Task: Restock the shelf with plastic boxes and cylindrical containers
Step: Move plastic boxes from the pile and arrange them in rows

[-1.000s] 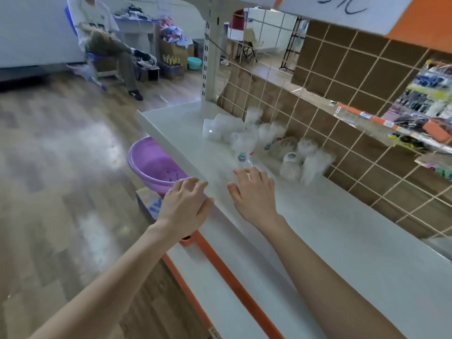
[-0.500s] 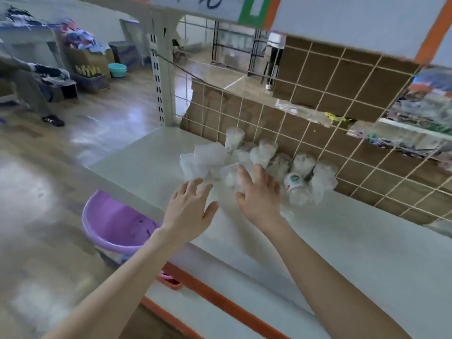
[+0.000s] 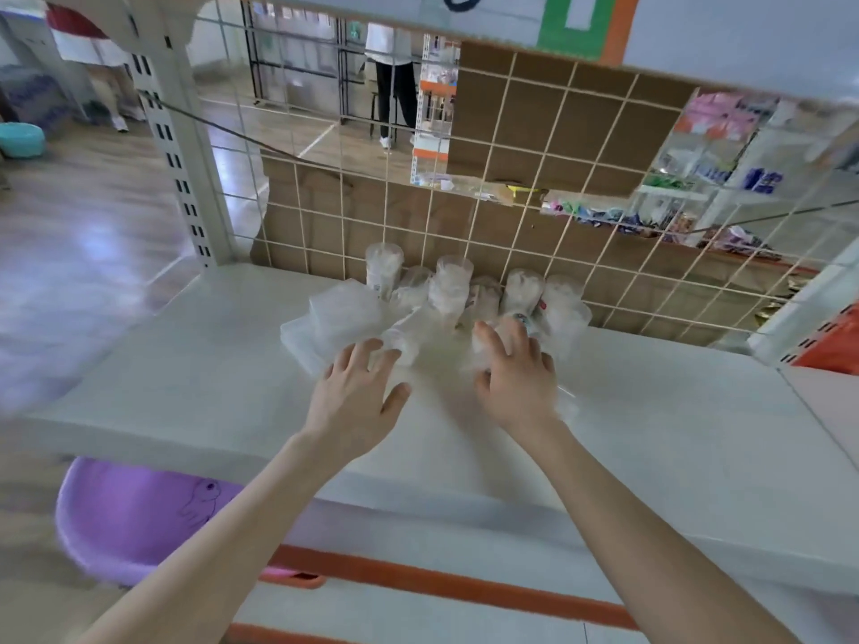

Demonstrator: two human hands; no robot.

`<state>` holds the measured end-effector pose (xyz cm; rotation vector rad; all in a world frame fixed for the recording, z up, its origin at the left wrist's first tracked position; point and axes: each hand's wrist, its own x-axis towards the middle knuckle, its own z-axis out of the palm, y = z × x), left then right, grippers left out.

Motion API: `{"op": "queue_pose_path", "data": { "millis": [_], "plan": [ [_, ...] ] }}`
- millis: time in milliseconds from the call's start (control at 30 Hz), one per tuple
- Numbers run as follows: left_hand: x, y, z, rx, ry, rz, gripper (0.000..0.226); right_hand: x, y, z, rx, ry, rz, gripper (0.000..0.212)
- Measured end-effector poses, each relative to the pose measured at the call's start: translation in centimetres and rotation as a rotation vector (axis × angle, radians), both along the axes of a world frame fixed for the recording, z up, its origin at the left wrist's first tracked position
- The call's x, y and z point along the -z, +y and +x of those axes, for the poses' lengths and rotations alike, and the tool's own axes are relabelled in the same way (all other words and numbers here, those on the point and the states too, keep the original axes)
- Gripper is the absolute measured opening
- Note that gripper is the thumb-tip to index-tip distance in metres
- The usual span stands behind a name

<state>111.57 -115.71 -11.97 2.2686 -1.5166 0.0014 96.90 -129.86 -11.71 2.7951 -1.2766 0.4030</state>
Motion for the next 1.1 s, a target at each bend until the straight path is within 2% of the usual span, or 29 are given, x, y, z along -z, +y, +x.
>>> {"op": "queue_pose_path", "data": {
  "millis": [167,300,500,667,833,1100],
  "plan": [
    [0.5,-0.1,0.7,0.026,0.005,-0.003,0.046,-0.2,-1.8,-1.2,0.074,0.002,-0.047,0.057],
    [0.4,0.3,1.8,0.017,-0.001,-0.013,0.045,-0.7,-1.9,0.0,0.14,-0.012,-0.008,0.061],
    [-0.4,1.5,4.7,-0.069,-0.014,-0.097,0.041,-1.3,1.4,5.2,-0.122,-0.156,-0.016,0.052],
    [-0.1,2.6,6.9,-0.134,-0.016,-0.086,0.043,-0.9,2.9,10.2,-0.275,-0.053,0.01,0.046],
    [0.3,2.8,7.9,-0.149,-0.01,-0.078,0.044,0.8,2.7,10.9,-0.233,0.007,0.1,0.045],
    [0.0,-0.6,8.2,-0.111,0.003,-0.069,0.055,1.3,1.9,7.7,-0.139,-0.002,-0.002,0.035]
  ]
}}
